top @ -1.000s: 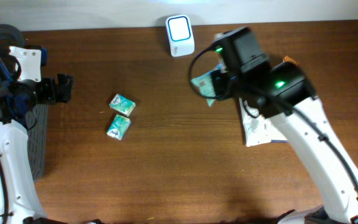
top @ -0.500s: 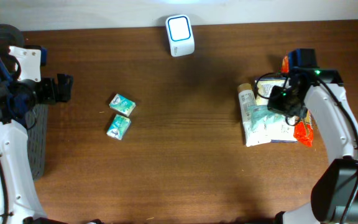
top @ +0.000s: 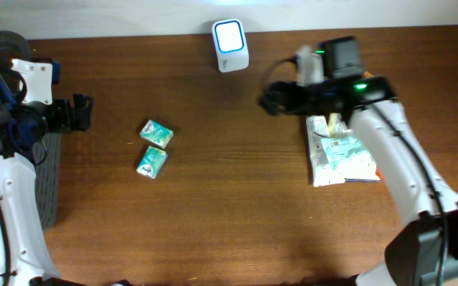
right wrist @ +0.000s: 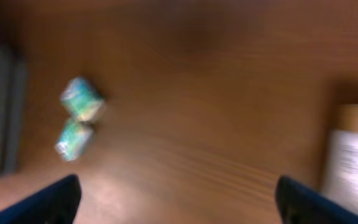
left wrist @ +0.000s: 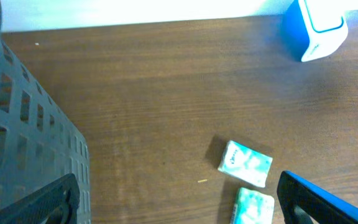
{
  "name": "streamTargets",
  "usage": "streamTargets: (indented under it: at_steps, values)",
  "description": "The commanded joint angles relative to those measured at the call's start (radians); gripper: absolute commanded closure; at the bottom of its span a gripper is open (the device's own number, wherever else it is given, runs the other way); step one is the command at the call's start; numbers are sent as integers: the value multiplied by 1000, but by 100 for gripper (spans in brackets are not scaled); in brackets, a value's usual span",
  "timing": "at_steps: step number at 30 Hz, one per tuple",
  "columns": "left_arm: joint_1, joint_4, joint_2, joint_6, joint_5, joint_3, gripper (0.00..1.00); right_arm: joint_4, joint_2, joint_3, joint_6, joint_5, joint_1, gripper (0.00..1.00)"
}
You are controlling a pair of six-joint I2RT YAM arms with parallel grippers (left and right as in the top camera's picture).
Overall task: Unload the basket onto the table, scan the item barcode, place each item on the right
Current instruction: 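Grasp the small green pack with the right gripper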
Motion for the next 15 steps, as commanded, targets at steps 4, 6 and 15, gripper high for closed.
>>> streamTargets:
  at_steps: [4,6,15]
  values:
    - [3,2,-4,12,11,-1,1,323,202,12,229,-24,277,10]
    - [3,2,-4,12,11,-1,1,412,309,13,373,-24,349,21]
    - [3,2,-4,12,11,-1,1,505,459,12,549,246,558,32]
